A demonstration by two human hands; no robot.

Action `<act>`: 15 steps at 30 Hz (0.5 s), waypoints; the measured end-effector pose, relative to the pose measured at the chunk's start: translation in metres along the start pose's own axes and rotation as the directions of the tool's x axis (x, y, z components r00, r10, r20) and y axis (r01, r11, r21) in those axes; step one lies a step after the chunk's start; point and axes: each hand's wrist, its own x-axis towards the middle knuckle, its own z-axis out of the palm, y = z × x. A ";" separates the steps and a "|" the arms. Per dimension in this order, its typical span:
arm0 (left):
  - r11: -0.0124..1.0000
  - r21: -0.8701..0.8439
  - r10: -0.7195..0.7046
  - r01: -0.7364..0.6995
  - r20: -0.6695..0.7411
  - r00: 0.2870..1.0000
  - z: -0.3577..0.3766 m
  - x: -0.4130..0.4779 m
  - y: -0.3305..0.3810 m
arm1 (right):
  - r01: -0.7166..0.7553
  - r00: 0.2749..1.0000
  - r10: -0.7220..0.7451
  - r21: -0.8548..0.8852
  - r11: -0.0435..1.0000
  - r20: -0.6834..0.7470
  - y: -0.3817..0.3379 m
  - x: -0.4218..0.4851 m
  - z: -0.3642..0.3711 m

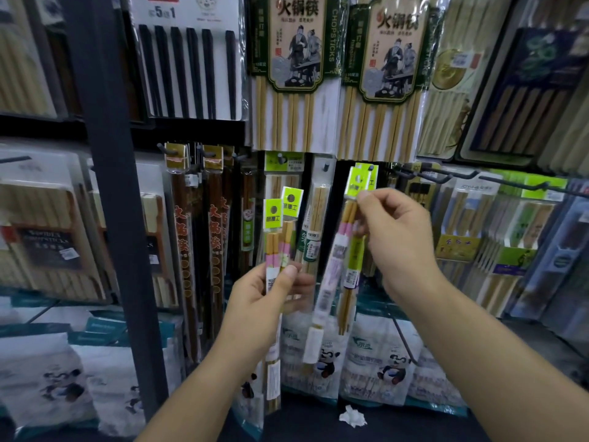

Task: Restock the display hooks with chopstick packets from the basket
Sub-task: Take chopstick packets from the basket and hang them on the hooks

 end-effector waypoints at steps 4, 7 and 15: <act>0.999 0.052 0.013 -0.012 -0.025 1.000 -0.002 0.001 0.003 | -0.014 0.997 0.014 -0.001 1.000 -0.074 -0.001 0.020 -0.007; 0.996 0.092 0.009 -0.007 -0.015 1.000 -0.002 0.001 0.003 | -0.017 0.995 0.014 -0.029 0.999 -0.099 0.002 0.028 -0.007; 0.999 0.051 -0.008 0.007 0.030 1.000 0.001 0.000 0.001 | -0.033 0.995 0.022 -0.106 0.994 -0.099 0.009 0.032 -0.008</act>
